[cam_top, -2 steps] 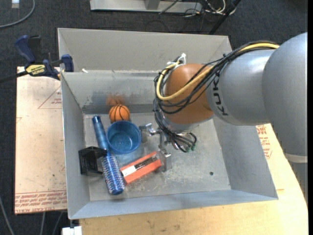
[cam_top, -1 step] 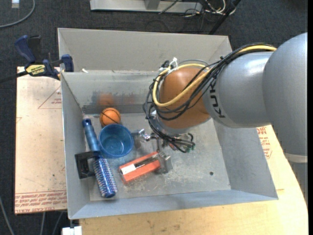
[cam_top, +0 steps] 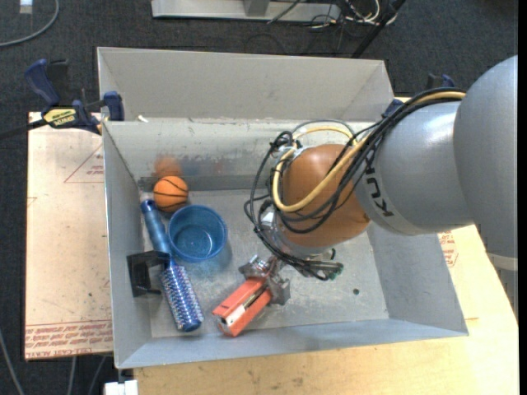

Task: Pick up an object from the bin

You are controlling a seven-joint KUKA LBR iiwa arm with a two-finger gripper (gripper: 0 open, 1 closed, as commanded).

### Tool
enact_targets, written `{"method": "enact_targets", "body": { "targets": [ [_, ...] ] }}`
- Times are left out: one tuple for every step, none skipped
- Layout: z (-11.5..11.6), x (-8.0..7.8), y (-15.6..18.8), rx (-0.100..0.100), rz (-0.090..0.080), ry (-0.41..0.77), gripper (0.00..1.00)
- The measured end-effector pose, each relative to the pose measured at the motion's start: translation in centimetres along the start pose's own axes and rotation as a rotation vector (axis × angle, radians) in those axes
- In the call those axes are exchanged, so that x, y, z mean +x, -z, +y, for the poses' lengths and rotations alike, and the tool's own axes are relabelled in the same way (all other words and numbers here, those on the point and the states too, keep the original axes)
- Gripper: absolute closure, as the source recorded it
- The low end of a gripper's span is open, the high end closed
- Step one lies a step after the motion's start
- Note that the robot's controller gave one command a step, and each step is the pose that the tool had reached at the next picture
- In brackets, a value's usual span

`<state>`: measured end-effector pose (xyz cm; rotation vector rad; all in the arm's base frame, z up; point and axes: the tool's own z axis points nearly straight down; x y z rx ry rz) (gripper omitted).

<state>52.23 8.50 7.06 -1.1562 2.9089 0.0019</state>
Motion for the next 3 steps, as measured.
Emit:
{"method": "enact_targets", "body": {
  "targets": [
    [0.0,0.0,0.0,0.000,0.000,0.000,1.00],
    [-0.4,0.5,4.7,-0.006,0.007,0.036,1.00],
    [-0.7,0.4,6.0,-0.003,0.005,0.041,1.00]
  ]
}}
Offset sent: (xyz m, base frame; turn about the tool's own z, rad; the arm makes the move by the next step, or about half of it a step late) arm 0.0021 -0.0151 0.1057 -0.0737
